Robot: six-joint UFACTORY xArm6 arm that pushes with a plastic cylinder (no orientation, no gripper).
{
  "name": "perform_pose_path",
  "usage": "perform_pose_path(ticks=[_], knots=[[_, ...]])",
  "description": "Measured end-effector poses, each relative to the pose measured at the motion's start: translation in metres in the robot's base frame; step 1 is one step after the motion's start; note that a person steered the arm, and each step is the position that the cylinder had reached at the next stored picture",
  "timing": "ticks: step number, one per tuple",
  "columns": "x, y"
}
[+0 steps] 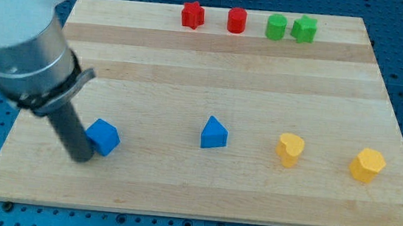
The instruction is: Nudge the blue triangle right a bit
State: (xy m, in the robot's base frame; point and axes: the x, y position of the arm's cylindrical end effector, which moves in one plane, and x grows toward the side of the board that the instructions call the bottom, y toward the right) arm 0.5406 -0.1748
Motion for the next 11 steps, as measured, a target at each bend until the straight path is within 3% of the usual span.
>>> perform_pose_path(ticks=[1, 2, 3, 5, 7, 11], knots=[[-0.015, 0.007], [0.022, 0.036], [0.022, 0.090], [-0.023, 0.094], [-0.031, 0.094], [-0.080, 0.232]])
